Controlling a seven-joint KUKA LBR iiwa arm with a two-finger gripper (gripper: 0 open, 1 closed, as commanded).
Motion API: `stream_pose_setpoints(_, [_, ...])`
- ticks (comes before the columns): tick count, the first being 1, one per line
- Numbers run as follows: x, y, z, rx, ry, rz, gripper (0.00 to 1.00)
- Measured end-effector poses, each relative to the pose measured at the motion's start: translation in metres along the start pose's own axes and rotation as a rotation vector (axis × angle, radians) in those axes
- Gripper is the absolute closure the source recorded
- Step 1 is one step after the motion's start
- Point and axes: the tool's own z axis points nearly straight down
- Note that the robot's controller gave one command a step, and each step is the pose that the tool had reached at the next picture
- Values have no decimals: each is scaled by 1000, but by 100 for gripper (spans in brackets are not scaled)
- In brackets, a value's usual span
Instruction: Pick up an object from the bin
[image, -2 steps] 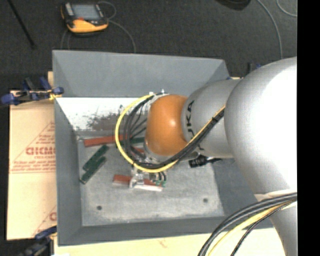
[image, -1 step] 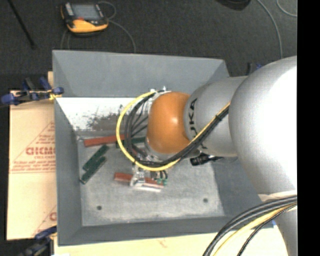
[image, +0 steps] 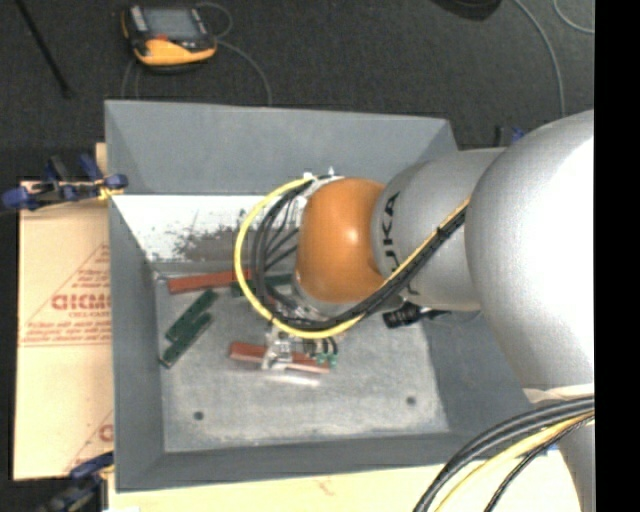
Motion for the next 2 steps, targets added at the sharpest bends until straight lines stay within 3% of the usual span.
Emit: stream_pose_setpoints(2, [1,-1,-39,1,5,-1,100])
